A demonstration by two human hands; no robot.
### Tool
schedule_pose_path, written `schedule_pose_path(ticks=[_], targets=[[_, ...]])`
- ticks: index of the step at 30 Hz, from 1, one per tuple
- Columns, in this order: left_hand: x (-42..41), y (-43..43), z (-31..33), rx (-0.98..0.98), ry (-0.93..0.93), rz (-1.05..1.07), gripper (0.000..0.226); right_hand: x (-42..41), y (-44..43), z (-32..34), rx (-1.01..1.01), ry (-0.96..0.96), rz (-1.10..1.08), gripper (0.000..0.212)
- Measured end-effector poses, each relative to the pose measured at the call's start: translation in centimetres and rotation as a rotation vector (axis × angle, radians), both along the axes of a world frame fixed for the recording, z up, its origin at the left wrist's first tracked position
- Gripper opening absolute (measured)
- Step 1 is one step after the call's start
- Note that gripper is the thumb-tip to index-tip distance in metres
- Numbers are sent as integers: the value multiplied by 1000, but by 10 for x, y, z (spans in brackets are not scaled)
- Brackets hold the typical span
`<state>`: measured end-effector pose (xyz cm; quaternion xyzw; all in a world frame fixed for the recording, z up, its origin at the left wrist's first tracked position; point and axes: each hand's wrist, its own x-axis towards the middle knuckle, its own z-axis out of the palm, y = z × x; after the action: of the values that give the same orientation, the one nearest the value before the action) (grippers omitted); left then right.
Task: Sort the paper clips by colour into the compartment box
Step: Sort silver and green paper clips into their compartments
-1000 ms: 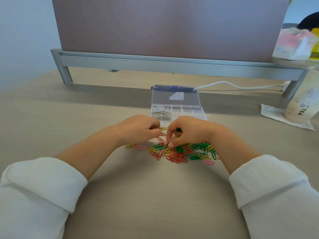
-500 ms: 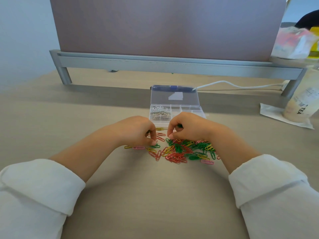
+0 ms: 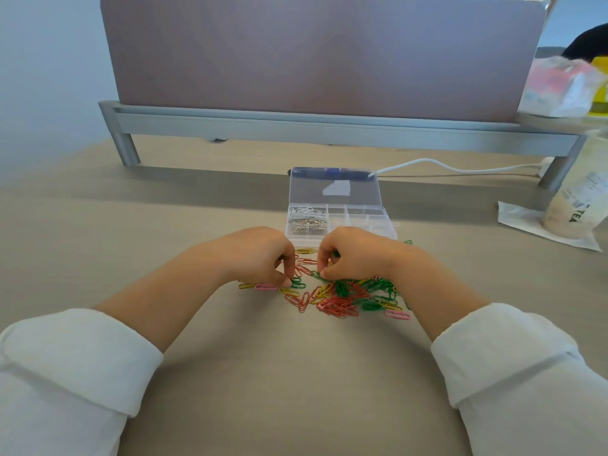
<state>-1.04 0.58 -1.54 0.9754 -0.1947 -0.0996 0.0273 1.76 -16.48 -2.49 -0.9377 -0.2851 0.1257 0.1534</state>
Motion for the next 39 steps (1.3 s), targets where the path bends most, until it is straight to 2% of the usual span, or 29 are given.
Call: schedule_pose_path(ticks=[6,12,16,18,20,28,31,33,36,39], targets=[[1,3,2,-7,4,32,18,1,1,-2,-8,-27,4,14],[-1,0,0,26,26,26,18,-1,4,-2,-64,7,40,9],[-3,-1,1,82,84,50,18,1,3,0,18,51,-18,18],[-4,-1,1,85,94,74,26,1,1,0,57,69,-34,15],[-4,-2,0,51,92,106,25,2,-2,0,97,97,-55,9],[0,0,-7,-225,74,85,10,8,-11,7,187,150,-110,36],[1,-4,-7,-303,84,70,22,5,-14,13,209,125,-128,39],[1,-7,-4,-319,103,81,32,4,-15,17,207,127,-132,36],[0,-9,-5,-352,89,109,30,1,-15,22,43,138,-122,22],[-2,-11,-8,-313,37,113,35,-2,-21,21,9,90,-76,17]])
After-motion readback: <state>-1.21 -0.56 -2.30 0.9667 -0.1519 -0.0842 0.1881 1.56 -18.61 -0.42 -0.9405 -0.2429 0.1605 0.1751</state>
